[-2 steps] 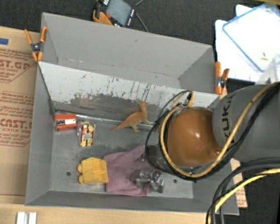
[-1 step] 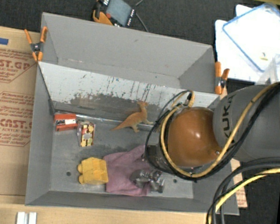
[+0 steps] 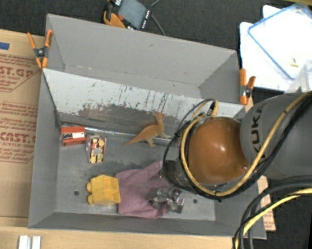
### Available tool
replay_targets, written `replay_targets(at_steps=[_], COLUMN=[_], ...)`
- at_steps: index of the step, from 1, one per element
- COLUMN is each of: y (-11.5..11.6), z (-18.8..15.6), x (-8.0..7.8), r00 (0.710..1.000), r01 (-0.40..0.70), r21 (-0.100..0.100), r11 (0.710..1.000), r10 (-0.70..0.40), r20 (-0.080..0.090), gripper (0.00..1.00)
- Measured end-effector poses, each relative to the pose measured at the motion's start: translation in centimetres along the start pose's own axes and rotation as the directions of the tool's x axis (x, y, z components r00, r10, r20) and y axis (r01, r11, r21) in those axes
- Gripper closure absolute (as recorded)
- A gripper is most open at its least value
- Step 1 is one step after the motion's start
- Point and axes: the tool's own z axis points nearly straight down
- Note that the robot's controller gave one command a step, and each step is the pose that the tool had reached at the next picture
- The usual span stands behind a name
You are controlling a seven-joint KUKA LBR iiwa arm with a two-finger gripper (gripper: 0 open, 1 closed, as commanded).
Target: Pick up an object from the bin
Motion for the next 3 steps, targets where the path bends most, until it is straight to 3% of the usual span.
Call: replay_targets(at_steps=[3], y=[0.1], z=[-2.5], x=[-0.1], r00=[1.0], r01=[-0.001], r21=[-0.002], r11=[1.0], r10=[0.001], r20=[0.001], gripper=[1.0])
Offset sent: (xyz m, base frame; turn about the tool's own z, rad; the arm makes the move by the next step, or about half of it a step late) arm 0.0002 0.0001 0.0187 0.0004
